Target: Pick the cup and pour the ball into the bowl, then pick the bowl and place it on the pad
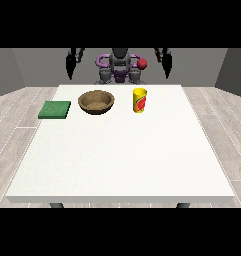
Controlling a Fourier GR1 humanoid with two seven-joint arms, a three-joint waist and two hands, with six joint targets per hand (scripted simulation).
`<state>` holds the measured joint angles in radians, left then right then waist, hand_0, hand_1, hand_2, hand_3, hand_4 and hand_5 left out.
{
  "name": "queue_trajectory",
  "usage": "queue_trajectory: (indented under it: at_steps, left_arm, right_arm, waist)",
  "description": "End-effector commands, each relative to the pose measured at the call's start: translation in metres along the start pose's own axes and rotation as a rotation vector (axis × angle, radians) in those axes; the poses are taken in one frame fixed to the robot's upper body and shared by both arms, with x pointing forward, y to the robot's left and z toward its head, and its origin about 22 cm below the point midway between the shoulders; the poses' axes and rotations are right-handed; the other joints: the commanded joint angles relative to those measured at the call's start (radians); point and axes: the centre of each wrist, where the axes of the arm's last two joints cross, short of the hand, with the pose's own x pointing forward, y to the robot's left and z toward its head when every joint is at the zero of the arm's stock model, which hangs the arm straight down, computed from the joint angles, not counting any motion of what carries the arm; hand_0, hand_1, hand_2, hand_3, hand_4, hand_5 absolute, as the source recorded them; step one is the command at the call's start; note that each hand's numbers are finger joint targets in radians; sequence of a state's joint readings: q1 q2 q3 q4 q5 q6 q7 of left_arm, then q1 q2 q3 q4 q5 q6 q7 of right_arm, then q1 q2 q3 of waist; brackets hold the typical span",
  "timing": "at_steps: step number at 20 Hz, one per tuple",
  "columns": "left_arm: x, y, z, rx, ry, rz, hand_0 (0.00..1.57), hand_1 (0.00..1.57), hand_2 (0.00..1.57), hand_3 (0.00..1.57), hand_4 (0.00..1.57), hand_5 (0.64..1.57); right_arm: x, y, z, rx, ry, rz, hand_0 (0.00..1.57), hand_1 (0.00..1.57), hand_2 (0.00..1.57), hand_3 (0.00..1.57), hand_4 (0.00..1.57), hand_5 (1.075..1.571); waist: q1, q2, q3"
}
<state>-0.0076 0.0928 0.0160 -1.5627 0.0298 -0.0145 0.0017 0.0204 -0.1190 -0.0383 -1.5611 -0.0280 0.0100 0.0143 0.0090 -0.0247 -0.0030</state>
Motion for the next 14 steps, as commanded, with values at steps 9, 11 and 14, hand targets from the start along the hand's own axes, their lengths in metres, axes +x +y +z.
queue_trajectory:
  at_steps: [9, 11, 14]
  left_arm:
    - [0.040, -0.037, 0.003, 0.019, 0.178, 0.209, 0.00, 0.00, 0.00, 0.00, 0.64, 1.563]
    - [0.049, -0.048, 0.012, 0.032, 0.211, 0.201, 0.00, 0.00, 0.00, 0.00, 0.63, 1.564]
    - [0.076, -0.062, 0.010, 0.056, 0.152, 0.196, 0.00, 0.00, 0.00, 0.00, 0.60, 1.563]
  right_arm:
    - [0.039, 0.006, 0.009, -0.003, 0.148, -0.153, 0.00, 0.00, 0.00, 0.00, 0.86, 1.534]
    - [0.045, 0.021, 0.018, 0.001, 0.209, -0.160, 0.00, 0.00, 0.00, 0.00, 0.86, 1.532]
    - [0.071, 0.012, 0.025, 0.000, 0.128, -0.155, 0.00, 0.00, 0.00, 0.00, 0.82, 1.528]
  waist:
    - [-0.053, -0.369, 0.0029]
    - [-0.053, -0.398, 0.0028]
    - [-0.067, -0.324, 0.0031]
